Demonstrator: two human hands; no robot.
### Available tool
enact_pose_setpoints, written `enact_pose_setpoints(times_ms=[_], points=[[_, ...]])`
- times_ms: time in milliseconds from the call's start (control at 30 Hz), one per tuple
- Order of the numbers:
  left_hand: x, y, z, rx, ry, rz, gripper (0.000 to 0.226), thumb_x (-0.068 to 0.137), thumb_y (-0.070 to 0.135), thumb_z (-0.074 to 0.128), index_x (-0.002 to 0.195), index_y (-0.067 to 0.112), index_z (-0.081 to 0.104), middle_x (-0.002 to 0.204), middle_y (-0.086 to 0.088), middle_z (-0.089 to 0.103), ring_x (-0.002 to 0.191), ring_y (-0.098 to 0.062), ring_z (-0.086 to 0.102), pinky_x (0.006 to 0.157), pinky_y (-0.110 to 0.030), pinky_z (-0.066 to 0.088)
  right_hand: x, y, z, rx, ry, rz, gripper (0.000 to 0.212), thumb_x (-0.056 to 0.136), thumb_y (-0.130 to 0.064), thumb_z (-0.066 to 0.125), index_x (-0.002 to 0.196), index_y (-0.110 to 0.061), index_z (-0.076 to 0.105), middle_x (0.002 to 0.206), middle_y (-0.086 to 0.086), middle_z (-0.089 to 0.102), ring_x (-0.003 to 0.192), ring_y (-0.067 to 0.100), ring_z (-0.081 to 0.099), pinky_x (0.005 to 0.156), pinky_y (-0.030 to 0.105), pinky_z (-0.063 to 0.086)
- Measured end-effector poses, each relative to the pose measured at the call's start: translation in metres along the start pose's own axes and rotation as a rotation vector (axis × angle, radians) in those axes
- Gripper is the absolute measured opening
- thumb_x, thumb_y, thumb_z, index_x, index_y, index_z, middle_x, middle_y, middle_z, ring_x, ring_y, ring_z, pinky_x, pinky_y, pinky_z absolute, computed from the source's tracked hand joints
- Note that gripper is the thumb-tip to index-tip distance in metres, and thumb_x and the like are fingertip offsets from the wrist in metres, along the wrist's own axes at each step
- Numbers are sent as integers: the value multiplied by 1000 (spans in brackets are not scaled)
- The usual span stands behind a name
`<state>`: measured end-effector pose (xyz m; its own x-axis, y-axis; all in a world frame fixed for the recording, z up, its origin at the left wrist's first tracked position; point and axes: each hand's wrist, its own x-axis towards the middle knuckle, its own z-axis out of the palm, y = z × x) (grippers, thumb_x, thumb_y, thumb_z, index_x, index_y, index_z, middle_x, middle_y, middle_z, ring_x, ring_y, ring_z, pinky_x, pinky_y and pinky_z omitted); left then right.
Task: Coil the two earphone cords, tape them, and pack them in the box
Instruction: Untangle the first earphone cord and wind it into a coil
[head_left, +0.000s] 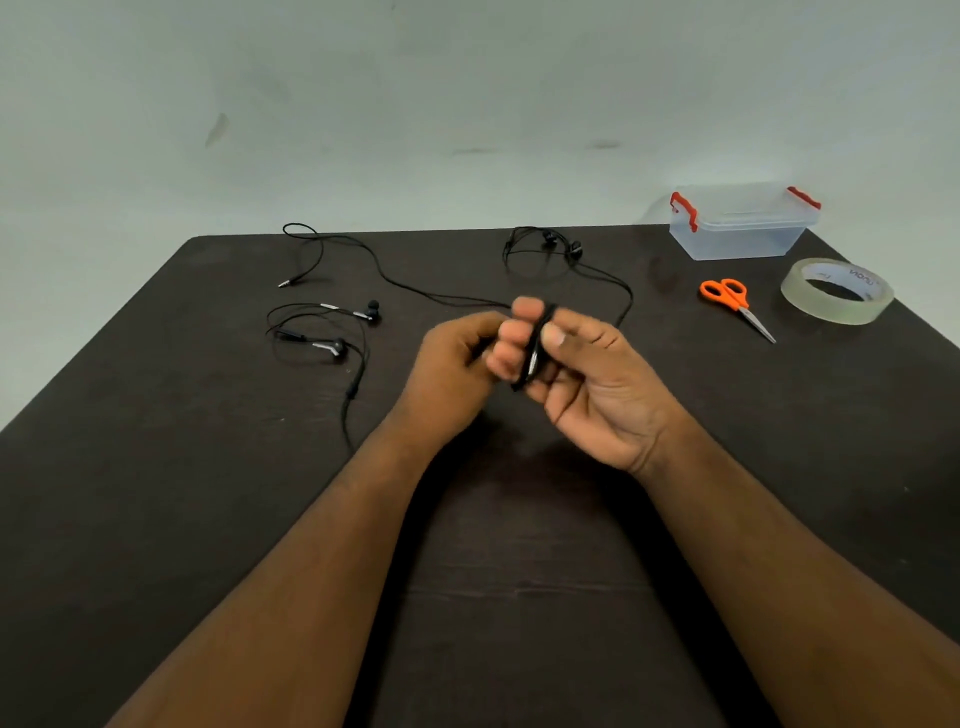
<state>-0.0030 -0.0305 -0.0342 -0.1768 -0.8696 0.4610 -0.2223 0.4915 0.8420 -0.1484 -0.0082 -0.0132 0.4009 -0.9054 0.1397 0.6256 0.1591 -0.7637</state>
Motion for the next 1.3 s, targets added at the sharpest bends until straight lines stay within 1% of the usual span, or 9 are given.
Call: enact_pose_setpoints(times_ms=[167, 333, 433, 533, 633, 767, 867, 1067, 1300], points=[[-1, -5, 8, 297, -255, -18, 14, 92, 24, 62, 83, 15, 66, 62, 15, 55, 57, 4, 50, 58, -12, 38, 11, -11, -19, 100, 235, -282, 21, 82, -4, 56, 93, -6, 74, 102, 12, 72, 103, 27, 68, 96, 37, 51], [1, -6, 5, 364, -251, -85, 9, 86, 22, 69, 78, 25, 65, 59, 13, 55, 54, 4, 49, 54, -9, 34, 14, -8, -55, -1259, 204, -555, 19, 87, 0, 60, 101, -2, 72, 107, -5, 68, 109, 3, 61, 104, 22, 41], [3, -8, -2, 375, -128, 11, 9, 89, 21, 64, 80, 20, 64, 66, 8, 59, 60, -2, 51, 59, -19, 40, 15, -3, -61, -1549, 52, -579, 18, 87, -5, 60, 99, -2, 74, 104, -5, 70, 109, 10, 61, 107, 19, 36], [2, -8, -7, 480, -46, 109, 11, 90, 28, 58, 87, 20, 64, 74, 15, 59, 66, -2, 51, 61, -29, 45, 13, -4, -53, -1491, 25, -419, 21, 89, -8, 62, 69, -14, 67, 62, -19, 62, 64, -3, 59, 70, 11, 43], [-2, -2, -8, 658, 26, 182, 9, 92, 28, 55, 91, 24, 63, 81, 13, 62, 74, -10, 57, 60, -33, 47, 14, -4, -49, -1389, 27, -278, 27, 91, -13, 62, 64, -7, 60, 51, -8, 42, 50, 4, 35, 50, 26, 32], [-4, 6, -4, 741, 80, 263, 25, 91, 32, 41, 91, 22, 63, 86, 7, 66, 76, -17, 64, 54, -38, 51, 13, -3, -45, -1286, 29, -206, 15, 91, -25, 62, 93, -21, 76, 81, 15, 72, 73, 31, 65, 67, 41, 51], [-3, 5, -7, 728, 111, 282, 21, 89, 22, 44, 93, 22, 64, 87, 8, 65, 76, -16, 63, 56, -39, 51, 10, -2, -39, -1130, -20, -136, 15, 91, -27, 62, 96, -31, 75, 98, 23, 70, 99, 43, 63, 88, 56, 49], [1, 2, -11, 261, 117, 213, 10, 89, 3, 60, 87, 10, 67, 84, 6, 66, 81, -7, 62, 73, -24, 51, -2, -5, -26, -625, -74, 35, 19, 85, -6, 60, 101, -1, 70, 92, 16, 74, 94, 23, 70, 85, 27, 52], [1, -3, -1, -69, -33, 25, 11, 87, 13, 54, 85, 15, 65, 77, 11, 63, 69, -4, 59, 62, -20, 48, -5, -5, -10, -73, -167, 59, 24, 85, -7, 52, 96, 0, 72, 84, 15, 72, 83, 29, 72, 84, 48, 55]])
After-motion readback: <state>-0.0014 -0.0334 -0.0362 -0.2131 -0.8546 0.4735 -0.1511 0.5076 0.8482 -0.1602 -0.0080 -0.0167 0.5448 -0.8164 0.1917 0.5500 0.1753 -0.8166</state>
